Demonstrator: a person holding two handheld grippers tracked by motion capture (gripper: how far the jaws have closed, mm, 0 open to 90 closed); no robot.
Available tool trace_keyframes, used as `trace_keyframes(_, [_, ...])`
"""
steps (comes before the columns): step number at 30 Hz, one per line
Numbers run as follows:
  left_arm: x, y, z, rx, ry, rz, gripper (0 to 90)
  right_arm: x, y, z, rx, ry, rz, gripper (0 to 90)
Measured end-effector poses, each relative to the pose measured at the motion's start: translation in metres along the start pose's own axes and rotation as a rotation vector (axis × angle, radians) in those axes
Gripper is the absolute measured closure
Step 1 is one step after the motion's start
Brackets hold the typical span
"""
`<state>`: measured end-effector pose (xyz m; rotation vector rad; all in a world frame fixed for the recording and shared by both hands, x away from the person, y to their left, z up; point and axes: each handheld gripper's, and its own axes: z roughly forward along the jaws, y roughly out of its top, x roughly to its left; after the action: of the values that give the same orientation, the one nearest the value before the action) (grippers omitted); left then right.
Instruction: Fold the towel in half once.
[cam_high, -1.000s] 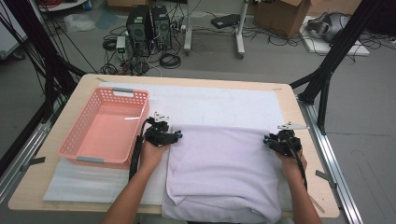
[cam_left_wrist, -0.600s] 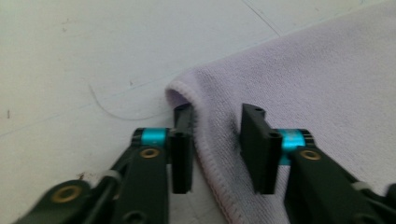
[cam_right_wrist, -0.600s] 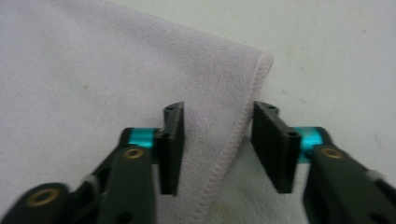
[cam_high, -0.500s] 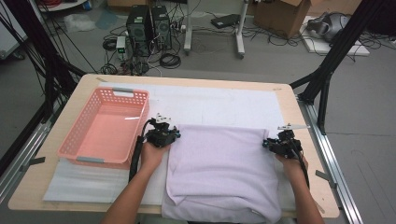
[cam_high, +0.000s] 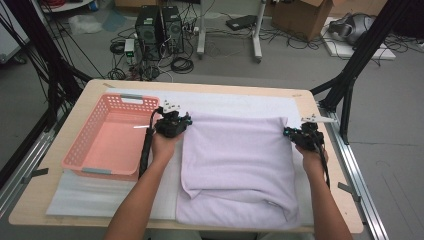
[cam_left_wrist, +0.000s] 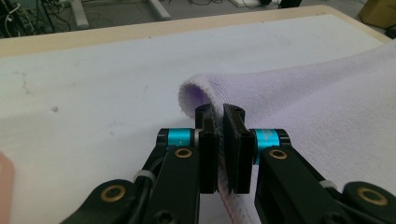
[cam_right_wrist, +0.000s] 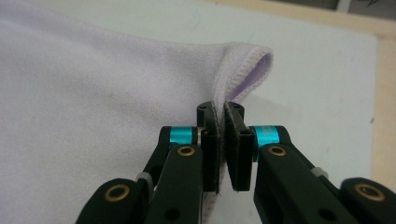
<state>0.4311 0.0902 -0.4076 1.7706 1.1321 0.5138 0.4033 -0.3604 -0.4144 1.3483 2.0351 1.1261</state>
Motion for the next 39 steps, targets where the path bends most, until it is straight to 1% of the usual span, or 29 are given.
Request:
trace_keyframes(1, [0.002, 0.005, 0.003, 0.006, 0.004, 0.002, 84.5, -0.001, 0.003, 0.003, -0.004, -0.006, 0.003, 85.8])
trace_keyframes(2, [0.004, 0.007, 0.006, -0.014, 0.006, -0.001, 84.4, -0.003, 0.007, 0.007, 0.001, -0.011, 0.007, 85.8])
trace_keyframes(3, [0.006, 0.011, 0.009, -0.009, 0.010, -0.013, 84.4, -0.004, 0.009, 0.010, -0.011, -0.023, -0.001, 85.8])
trace_keyframes(5, [0.008, 0.016, 0.016, -0.001, 0.015, -0.017, 84.5, -0.006, 0.014, 0.017, -0.001, -0.039, 0.007, 85.8])
trace_keyframes(6, [0.009, 0.016, 0.018, -0.005, 0.017, -0.018, 84.4, -0.007, 0.015, 0.021, -0.001, -0.042, 0.012, 85.8])
trace_keyframes(8, [0.011, 0.017, 0.023, 0.008, 0.023, -0.028, 84.5, -0.010, 0.017, 0.026, -0.003, -0.051, 0.017, 85.8])
trace_keyframes(9, [0.012, 0.015, 0.026, 0.007, 0.024, -0.039, 84.5, -0.010, 0.017, 0.028, -0.003, -0.051, 0.025, 85.8])
trace_keyframes(11, [0.012, 0.012, 0.029, 0.031, 0.017, -0.062, 83.6, -0.011, 0.017, 0.033, 0.003, -0.053, 0.029, 85.6])
trace_keyframes(12, [0.012, 0.010, 0.030, 0.039, 0.008, -0.078, 80.8, -0.011, 0.016, 0.035, 0.012, -0.052, 0.042, 84.3])
trace_keyframes(13, [0.011, 0.008, 0.030, 0.039, -0.006, -0.094, 74.1, -0.011, 0.015, 0.036, 0.019, -0.048, 0.054, 79.5])
trace_keyframes(15, [0.006, 0.003, 0.028, 0.042, -0.050, -0.097, 65.7, -0.012, 0.014, 0.036, 0.024, -0.029, 0.082, 72.8])
trace_keyframes(16, [0.003, 0.000, 0.026, 0.039, -0.059, -0.092, 63.8, -0.011, 0.014, 0.034, 0.030, -0.020, 0.080, 69.9])
trace_keyframes(17, [0.000, -0.002, 0.024, 0.031, -0.067, -0.071, 63.4, -0.010, 0.014, 0.032, 0.028, -0.019, 0.076, 68.8])
trace_keyframes(18, [-0.004, -0.005, 0.022, 0.022, -0.072, -0.065, 62.4, -0.009, 0.014, 0.029, 0.025, -0.019, 0.069, 67.9])
trace_keyframes(19, [-0.007, -0.007, 0.021, 0.030, -0.085, -0.062, 62.4, -0.007, 0.014, 0.025, 0.023, -0.015, 0.060, 67.1])
trace_keyframes(20, [-0.010, -0.007, 0.020, 0.061, -0.104, -0.041, 61.1, -0.005, 0.014, 0.021, 0.021, -0.015, 0.054, 66.4])
trace_keyframes(21, [-0.015, -0.007, 0.018, 0.074, -0.116, -0.020, 59.3, -0.004, 0.013, 0.017, 0.014, -0.015, 0.049, 65.9])
trace_keyframes(22, [-0.019, -0.008, 0.014, 0.061, -0.119, -0.003, 58.6, -0.002, 0.012, 0.012, 0.013, -0.010, 0.047, 64.8])
trace_keyframes(23, [-0.025, -0.011, 0.007, 0.014, -0.122, 0.003, 58.7, 0.000, 0.010, 0.007, 0.009, -0.006, 0.044, 64.1])
trace_keyframes(24, [-0.028, -0.013, 0.003, -0.004, -0.125, 0.005, 58.6, 0.003, 0.007, 0.000, 0.008, 0.002, 0.038, 63.3])
trace_keyframes(26, [-0.034, -0.016, -0.005, -0.015, -0.144, 0.019, 58.3, 0.005, 0.004, -0.008, 0.044, 0.017, 0.034, 61.5])
trace_keyframes(28, [-0.038, -0.022, -0.014, -0.026, -0.152, 0.027, 57.0, 0.011, -0.002, -0.020, 0.027, 0.014, 0.017, 61.9])
trace_keyframes(30, [-0.042, -0.029, -0.023, -0.034, -0.158, 0.035, 54.3, 0.015, -0.008, -0.031, 0.027, 0.021, 0.020, 61.8])
trace_keyframes(31, [-0.044, -0.031, -0.027, -0.013, -0.162, 0.037, 52.3, 0.017, -0.013, -0.037, 0.024, 0.025, 0.021, 61.9])
trace_keyframes(32, [-0.047, -0.036, -0.034, -0.026, -0.170, 0.038, 50.7, 0.019, -0.018, -0.042, 0.021, 0.031, 0.028, 61.9])
trace_keyframes(34, [-0.050, -0.043, -0.043, -0.038, -0.167, 0.052, 50.5, 0.025, -0.028, -0.052, 0.021, 0.034, 0.026, 61.8])
trace_keyframes(36, [-0.053, -0.050, -0.051, -0.035, -0.171, 0.055, 49.0, 0.031, -0.040, -0.062, 0.018, 0.039, 0.020, 61.4])
trace_keyframes(37, [-0.054, -0.052, -0.056, -0.023, -0.169, 0.062, 47.6, 0.034, -0.046, -0.066, 0.015, 0.044, 0.022, 61.0])
trace_keyframes(39, [-0.056, -0.058, -0.065, -0.034, -0.166, 0.064, 45.4, 0.040, -0.059, -0.074, 0.016, 0.052, 0.030, 59.2])
